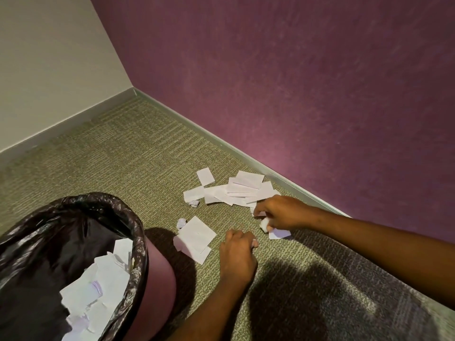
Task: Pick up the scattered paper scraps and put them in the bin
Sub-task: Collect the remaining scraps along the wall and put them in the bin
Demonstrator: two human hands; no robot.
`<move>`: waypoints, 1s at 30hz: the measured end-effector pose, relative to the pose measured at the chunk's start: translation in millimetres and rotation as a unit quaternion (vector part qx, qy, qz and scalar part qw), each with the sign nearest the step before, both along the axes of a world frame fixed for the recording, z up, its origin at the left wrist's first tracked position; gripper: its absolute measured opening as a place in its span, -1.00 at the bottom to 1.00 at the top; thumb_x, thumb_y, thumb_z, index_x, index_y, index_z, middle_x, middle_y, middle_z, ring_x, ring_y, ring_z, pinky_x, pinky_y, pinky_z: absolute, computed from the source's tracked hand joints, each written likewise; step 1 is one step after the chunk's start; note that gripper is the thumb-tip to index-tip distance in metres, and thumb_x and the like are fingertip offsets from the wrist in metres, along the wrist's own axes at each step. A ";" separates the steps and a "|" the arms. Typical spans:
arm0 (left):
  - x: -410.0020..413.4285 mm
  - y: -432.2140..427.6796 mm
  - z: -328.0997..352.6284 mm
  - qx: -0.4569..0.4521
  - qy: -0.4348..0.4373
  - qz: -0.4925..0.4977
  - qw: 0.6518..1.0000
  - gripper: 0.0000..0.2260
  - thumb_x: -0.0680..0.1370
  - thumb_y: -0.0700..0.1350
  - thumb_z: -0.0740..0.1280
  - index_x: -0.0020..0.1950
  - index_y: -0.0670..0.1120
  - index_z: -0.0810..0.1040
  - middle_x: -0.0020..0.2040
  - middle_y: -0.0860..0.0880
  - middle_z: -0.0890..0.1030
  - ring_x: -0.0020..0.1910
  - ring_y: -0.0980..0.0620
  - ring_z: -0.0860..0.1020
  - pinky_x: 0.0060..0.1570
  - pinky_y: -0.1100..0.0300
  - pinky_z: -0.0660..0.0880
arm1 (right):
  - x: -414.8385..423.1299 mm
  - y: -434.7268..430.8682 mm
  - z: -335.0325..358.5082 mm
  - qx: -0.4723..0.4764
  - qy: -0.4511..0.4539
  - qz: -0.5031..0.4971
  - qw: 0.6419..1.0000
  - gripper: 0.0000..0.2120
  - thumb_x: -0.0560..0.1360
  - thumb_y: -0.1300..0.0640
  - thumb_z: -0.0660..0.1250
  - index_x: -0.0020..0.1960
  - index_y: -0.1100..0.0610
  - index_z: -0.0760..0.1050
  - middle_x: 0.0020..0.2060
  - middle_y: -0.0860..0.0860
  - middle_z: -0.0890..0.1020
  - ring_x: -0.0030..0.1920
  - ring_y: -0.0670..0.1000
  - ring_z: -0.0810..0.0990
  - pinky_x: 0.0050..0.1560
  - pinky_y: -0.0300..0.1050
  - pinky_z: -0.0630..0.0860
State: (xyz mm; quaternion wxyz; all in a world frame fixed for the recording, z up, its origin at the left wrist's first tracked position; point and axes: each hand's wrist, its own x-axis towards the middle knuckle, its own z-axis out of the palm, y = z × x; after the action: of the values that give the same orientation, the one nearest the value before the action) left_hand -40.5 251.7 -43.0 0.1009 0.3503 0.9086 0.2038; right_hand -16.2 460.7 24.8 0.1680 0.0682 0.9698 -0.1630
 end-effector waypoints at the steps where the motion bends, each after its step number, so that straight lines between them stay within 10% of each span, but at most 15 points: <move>1: -0.3 0.7 2.4 0.012 -0.011 0.007 1.000 -0.73 0.56 -0.30 0.35 0.00 0.08 0.65 -0.03 0.05 0.66 0.13 -0.06 0.51 -0.08 0.01 0.46 | 2.0 -0.6 -1.1 0.009 -0.028 0.015 0.999 -0.55 0.45 0.11 0.60 0.32 -0.06 0.63 0.11 -0.09 0.71 0.04 0.02 0.67 -0.02 -0.01 0.64; 9: -6.2 5.1 22.2 0.021 -0.025 0.092 0.995 -0.75 0.55 -0.32 0.34 0.08 0.02 0.53 0.02 0.01 0.61 0.00 -0.06 0.53 -0.12 0.01 0.48 | 22.9 -0.2 -29.0 0.135 -0.008 0.069 0.988 -0.75 0.50 0.06 0.53 0.14 0.00 0.56 0.04 -0.03 0.68 0.01 0.06 0.66 -0.19 -0.08 0.52; 17: -42.6 -9.2 19.3 -0.023 0.047 0.207 0.977 -0.73 0.56 -0.23 0.44 0.25 -0.07 0.59 0.32 -0.13 0.54 0.32 -0.20 0.50 0.16 -0.12 0.48 | 25.1 4.2 -35.1 0.140 0.064 0.076 0.985 -0.75 0.40 0.06 0.59 -0.13 0.00 0.51 -0.14 -0.07 0.53 -0.08 0.00 0.49 -0.18 0.04 0.58; 22: -59.2 -11.2 5.4 -0.077 0.015 0.278 0.957 -0.59 0.65 0.05 0.39 0.44 -0.09 0.52 0.66 -0.15 0.29 0.71 -0.22 0.08 0.56 -0.27 0.21 | 26.8 2.5 -39.5 0.127 0.033 0.045 0.990 -0.77 0.43 0.21 0.47 -0.14 0.00 0.43 -0.27 -0.06 0.57 -0.23 0.01 0.58 -0.28 -0.06 0.52; 26: -58.2 -16.8 -5.5 -0.068 0.003 0.271 0.960 -0.40 0.63 0.20 0.40 0.48 -0.21 0.45 0.57 -0.23 0.40 0.65 -0.25 0.23 0.55 -0.22 0.29 | 29.1 8.7 -47.5 0.086 0.014 0.030 0.996 -0.82 0.48 0.13 0.50 -0.03 0.00 0.51 -0.14 -0.08 0.65 -0.13 0.01 0.62 -0.25 -0.07 0.50; 30: -52.1 -19.8 -8.6 0.011 0.003 0.260 0.966 -0.72 0.52 -0.27 0.42 0.20 -0.19 0.48 0.24 -0.19 0.53 0.29 -0.21 0.50 0.30 -0.09 0.50 | 31.8 10.4 -49.9 0.074 0.001 0.030 0.997 -0.78 0.49 0.06 0.55 0.08 -0.01 0.59 -0.02 -0.08 0.68 -0.04 0.00 0.65 -0.15 -0.06 0.57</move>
State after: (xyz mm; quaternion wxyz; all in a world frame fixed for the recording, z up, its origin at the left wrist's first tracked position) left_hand -92.7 232.0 -51.6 0.0381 0.1038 0.9664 0.2320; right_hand 15.6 471.2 -25.1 0.1666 0.0511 0.9810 -0.0852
